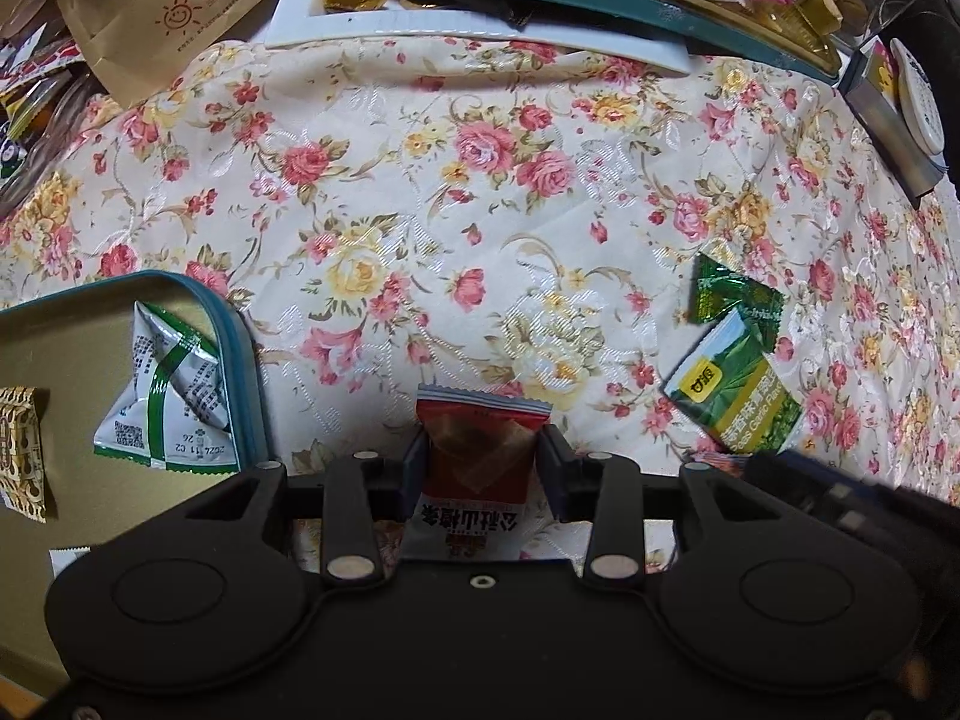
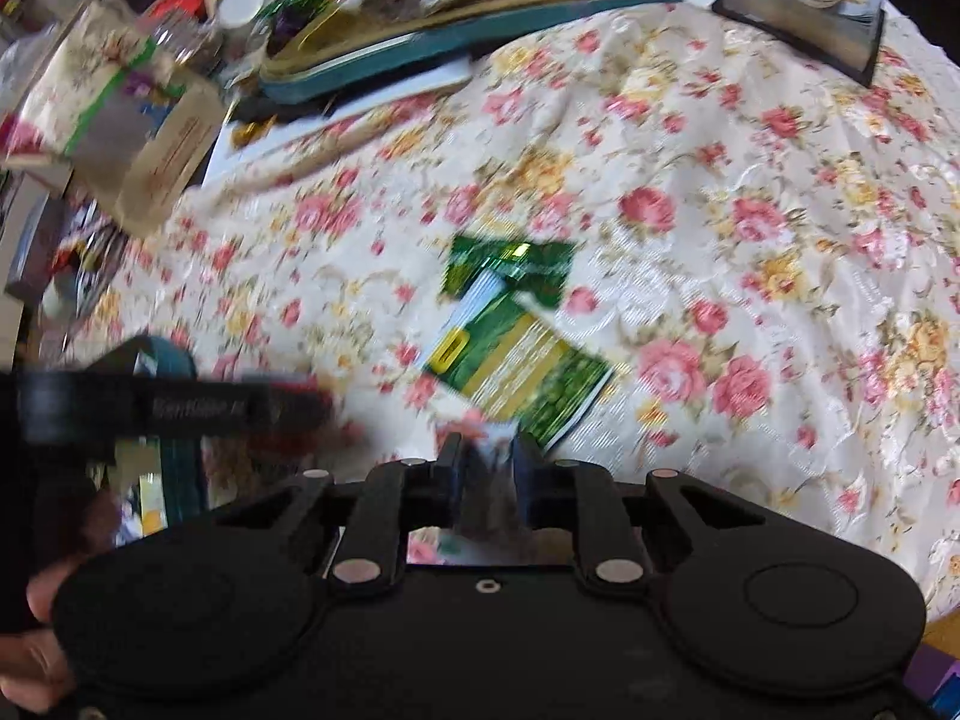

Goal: Organize snacks
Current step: 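Lift the red-and-white packet with the left tool while the right tool lifts the white packet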

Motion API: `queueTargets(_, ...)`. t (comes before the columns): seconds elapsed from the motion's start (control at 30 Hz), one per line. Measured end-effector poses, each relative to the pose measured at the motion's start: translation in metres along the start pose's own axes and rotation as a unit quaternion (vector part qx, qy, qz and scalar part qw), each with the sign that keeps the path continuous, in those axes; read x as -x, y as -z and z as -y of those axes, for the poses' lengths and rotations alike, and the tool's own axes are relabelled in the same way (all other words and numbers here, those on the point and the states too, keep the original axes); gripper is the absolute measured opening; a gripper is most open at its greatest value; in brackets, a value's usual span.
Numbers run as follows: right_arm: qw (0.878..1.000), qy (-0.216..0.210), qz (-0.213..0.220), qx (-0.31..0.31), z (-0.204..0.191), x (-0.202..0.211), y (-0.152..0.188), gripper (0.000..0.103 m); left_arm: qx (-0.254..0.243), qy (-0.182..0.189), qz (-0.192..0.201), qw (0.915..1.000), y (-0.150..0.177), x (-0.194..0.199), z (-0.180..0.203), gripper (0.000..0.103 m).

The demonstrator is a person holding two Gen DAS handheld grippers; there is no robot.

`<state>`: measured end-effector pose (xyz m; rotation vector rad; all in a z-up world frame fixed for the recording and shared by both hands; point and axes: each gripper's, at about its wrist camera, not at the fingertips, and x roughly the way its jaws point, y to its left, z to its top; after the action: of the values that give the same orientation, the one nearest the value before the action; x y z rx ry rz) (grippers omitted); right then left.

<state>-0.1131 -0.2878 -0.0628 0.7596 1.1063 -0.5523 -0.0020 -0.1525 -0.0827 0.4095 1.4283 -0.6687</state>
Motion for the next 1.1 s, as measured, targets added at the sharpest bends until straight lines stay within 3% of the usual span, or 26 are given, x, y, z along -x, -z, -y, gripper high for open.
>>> queueTargets(0.17, 0.997, -0.018, -0.005, -0.074, 0.027, 0.005, -0.017, 0.019, -0.010, -0.010, -0.002, 0.9999, 0.010, -0.002, 0.000, 0.048)
queueTargets(0.33, 0.995, -0.021, -0.011, -0.093, 0.032, 0.006, -0.017, 0.021, -0.014, -0.013, -0.010, 0.9998, 0.020, -0.002, 0.003, 0.049)
queueTargets(0.37, 0.995, -0.021, -0.016, -0.097, 0.031, 0.008, -0.015, 0.030, -0.014, -0.010, -0.011, 0.9998, 0.021, -0.002, 0.003, 0.049)
queueTargets(0.4, 0.994, -0.028, -0.025, -0.101, 0.031, 0.010, -0.013, 0.049, -0.017, -0.008, -0.010, 0.9998, 0.023, -0.003, 0.003, 0.049)
queueTargets(0.43, 0.993, -0.039, -0.036, -0.104, 0.030, 0.011, -0.010, 0.051, -0.020, -0.007, -0.010, 0.9997, 0.024, -0.003, 0.004, 0.047)
queueTargets(0.53, 0.992, -0.055, -0.062, -0.098, 0.021, 0.008, -0.001, 0.051, -0.004, 0.006, -0.010, 0.9999, 0.027, -0.002, 0.002, 0.046)
queueTargets(0.77, 0.998, -0.010, -0.062, -0.028, -0.011, -0.009, 0.016, 0.050, 0.033, 0.037, -0.027, 0.9984, 0.015, 0.004, 0.001, 0.044)
queueTargets(0.83, 0.998, 0.006, -0.054, 0.008, -0.021, -0.013, 0.020, 0.042, 0.031, 0.041, -0.021, 0.9984, 0.014, 0.011, 0.001, 0.044)
queueTargets(0.9, 0.998, 0.025, -0.040, 0.040, -0.028, -0.014, 0.022, 0.026, 0.025, 0.044, -0.012, 0.9987, 0.016, 0.022, 0.007, 0.044)
queueTargets(1.1, 0.999, 0.023, -0.032, 0.024, -0.022, -0.009, 0.018, 0.022, 0.026, 0.048, 0.003, 0.9985, 0.019, 0.042, 0.004, 0.044)
